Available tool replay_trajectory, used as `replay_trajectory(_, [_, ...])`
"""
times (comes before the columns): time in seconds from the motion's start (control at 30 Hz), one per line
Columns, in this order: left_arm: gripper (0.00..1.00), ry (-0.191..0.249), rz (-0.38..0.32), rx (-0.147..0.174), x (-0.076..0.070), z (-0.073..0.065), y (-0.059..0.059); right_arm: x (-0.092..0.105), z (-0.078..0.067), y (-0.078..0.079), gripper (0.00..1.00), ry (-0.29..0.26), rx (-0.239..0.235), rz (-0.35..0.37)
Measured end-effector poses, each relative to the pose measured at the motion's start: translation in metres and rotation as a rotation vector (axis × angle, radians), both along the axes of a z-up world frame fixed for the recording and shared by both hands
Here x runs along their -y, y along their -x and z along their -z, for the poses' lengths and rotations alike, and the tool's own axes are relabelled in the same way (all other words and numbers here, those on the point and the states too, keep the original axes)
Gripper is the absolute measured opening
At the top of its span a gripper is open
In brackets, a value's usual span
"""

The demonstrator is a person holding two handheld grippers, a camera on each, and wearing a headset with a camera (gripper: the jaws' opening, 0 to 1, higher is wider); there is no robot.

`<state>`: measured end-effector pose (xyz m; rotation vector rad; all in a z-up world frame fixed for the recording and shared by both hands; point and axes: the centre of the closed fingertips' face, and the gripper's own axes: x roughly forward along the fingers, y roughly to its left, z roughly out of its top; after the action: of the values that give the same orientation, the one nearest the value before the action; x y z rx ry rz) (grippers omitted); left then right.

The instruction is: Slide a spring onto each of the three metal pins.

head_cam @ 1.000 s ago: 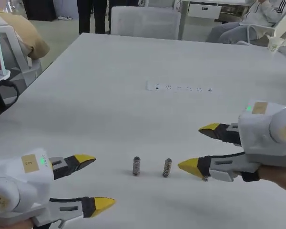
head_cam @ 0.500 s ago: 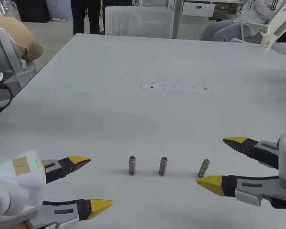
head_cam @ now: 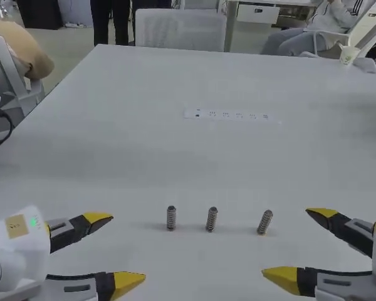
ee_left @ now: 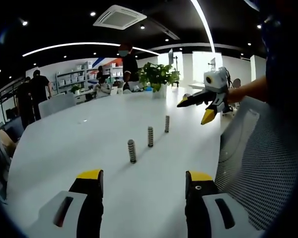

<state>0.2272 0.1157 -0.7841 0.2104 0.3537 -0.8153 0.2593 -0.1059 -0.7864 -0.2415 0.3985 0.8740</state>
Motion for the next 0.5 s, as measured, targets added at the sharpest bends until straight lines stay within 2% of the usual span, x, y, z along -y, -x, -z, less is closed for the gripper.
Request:
replay_trajectory(0.13, [0.67,0.007,-0.004,-0.009,-0.0002,0.0018,-0.0002,0.0023,-0.0009,-0.0032,0.88,-0.016,0.001,0.024])
replay_trajectory(0.23, [0.76,0.022,-0.021,-0.037,-0.0001,0.0037,-0.0021,0.0024,-0.0028,-0.0044,0.88,-0.016,0.003,0.029])
replay_trajectory(0.4, [0.92,0.027,-0.043,-0.058,0.0008,0.0047,-0.0048,0.0027,-0.0047,-0.0059,0.89,-0.016,0.004,0.036])
replay_trajectory(0.5, [0.93,0.033,-0.041,-0.063,0.0014,0.004,-0.0043,0.0021,-0.0057,-0.0057,0.88,-0.023,0.002,0.04])
